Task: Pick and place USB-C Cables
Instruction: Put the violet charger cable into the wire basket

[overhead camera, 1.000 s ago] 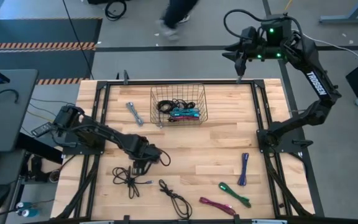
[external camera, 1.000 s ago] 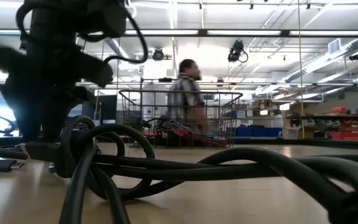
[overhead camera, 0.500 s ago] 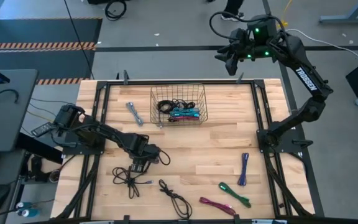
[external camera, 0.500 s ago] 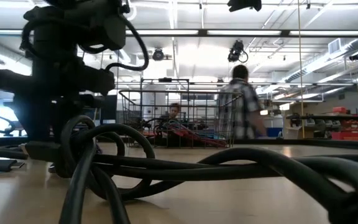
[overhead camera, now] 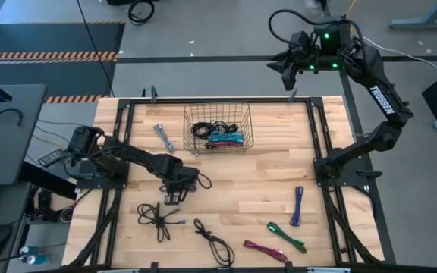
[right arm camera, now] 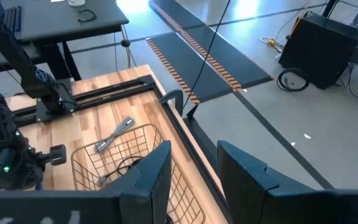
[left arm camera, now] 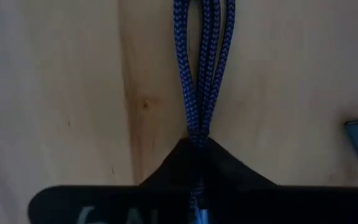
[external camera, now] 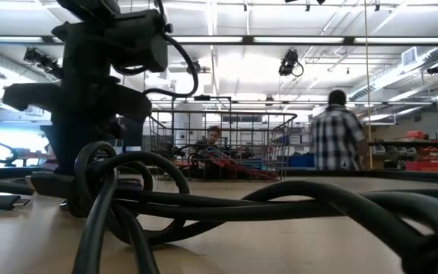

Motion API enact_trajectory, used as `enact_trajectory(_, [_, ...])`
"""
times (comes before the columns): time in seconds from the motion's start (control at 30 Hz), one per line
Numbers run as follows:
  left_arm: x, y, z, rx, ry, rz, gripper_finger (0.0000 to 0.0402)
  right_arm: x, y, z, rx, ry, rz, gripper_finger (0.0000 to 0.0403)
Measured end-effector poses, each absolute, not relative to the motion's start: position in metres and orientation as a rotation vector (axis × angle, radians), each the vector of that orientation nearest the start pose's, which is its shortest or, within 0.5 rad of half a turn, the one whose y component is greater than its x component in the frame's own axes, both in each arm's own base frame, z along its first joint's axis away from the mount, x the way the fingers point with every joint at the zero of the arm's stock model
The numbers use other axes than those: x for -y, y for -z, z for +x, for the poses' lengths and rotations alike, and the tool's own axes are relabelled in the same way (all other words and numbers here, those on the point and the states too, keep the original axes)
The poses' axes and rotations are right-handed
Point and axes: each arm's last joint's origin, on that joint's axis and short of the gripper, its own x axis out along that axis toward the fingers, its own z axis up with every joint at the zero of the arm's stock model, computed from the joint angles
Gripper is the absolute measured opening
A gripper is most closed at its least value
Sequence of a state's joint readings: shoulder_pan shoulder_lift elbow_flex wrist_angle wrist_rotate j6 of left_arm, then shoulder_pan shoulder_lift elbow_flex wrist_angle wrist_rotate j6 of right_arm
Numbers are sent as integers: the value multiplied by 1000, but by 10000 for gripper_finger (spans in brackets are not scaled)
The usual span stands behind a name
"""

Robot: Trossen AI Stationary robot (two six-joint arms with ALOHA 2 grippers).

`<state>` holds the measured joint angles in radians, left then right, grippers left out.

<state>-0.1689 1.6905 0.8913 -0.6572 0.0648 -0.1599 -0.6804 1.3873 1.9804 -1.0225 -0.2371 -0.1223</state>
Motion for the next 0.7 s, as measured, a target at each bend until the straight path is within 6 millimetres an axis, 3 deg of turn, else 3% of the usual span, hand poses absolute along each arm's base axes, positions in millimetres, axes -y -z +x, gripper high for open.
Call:
enact_trajectory(0.17, [49, -141, 280, -1438, 49, -194, 16, 136, -512, 178, -404, 412, 68, 135])
enact_trajectory(0.3, [60, -171, 302, -1338, 98, -262, 16, 132, -515, 174, -394, 411, 62, 135])
enact_trajectory(0.5, [69, -242, 335, -1163, 55, -214, 16, 127, -519, 168, -377, 411, 50, 135])
enact_trajectory(0.7, [43, -316, 343, -1063, -175, -19, 16, 124, -520, 166, -367, 383, 46, 135])
